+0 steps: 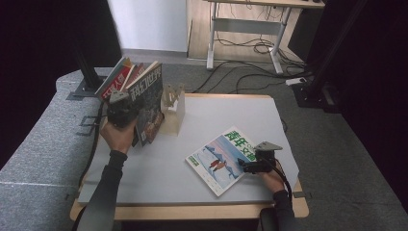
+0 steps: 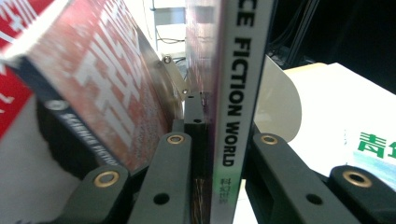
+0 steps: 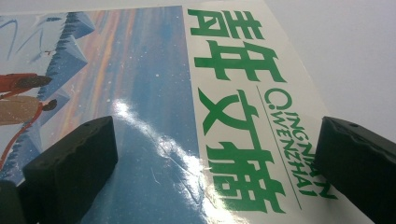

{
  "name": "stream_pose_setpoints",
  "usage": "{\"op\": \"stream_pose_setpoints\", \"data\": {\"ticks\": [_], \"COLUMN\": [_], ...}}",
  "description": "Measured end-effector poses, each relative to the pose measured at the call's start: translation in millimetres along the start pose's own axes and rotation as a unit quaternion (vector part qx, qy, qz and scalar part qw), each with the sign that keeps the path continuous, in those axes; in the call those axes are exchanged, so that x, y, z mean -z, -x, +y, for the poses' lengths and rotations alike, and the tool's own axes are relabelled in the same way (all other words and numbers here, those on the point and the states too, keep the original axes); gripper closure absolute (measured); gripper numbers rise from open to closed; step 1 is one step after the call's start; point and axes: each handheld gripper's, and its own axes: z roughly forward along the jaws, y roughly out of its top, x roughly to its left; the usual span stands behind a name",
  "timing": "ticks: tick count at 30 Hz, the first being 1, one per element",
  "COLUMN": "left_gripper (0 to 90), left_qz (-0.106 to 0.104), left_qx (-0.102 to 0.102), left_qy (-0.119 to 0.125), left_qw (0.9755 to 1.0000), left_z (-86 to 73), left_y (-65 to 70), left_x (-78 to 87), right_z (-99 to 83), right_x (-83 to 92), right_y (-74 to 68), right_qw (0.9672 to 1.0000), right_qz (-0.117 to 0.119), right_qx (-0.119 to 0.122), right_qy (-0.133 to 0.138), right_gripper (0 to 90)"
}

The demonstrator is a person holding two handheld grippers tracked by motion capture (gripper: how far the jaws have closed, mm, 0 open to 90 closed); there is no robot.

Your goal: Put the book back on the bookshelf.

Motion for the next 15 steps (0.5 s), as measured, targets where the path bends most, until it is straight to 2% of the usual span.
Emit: {"op": "stream_pose_setpoints", "data": {"ticks": [4, 8, 10, 15], "left_gripper": [82.7, 82.6, 82.5, 81.7], "left_qz": [-0.001, -0.006, -0.016, -0.025], "left_qx": [-0.002, -0.003, -0.005, -0.018], "left_qy": [-0.004, -0.004, -0.014, -0.046], "left_qw": [1.0, 1.0, 0.9997, 0.9985], "left_z": [-6.1, -9.9, -10.0, -12.0], "left_y": [0.8, 0.3, -0.5, 1.6], "left_x": [-8.3, -8.5, -7.6, -3.2], "right_z": [0.0, 0.0, 0.0, 0.0], "right_x": [0.0, 0.1, 0.1, 0.1], "right_y": [0.0, 0.0, 0.0, 0.0], "right_qw": [1.0, 1.0, 1.0, 1.0], "right_qz": [0.0, 0.0, 0.0, 0.0], "right_qx": [0.0, 0.0, 0.0, 0.0], "right_qy": [0.0, -0.001, -0.001, -0.001], "right_gripper": [0.0, 0.0, 0.0, 0.0]}}
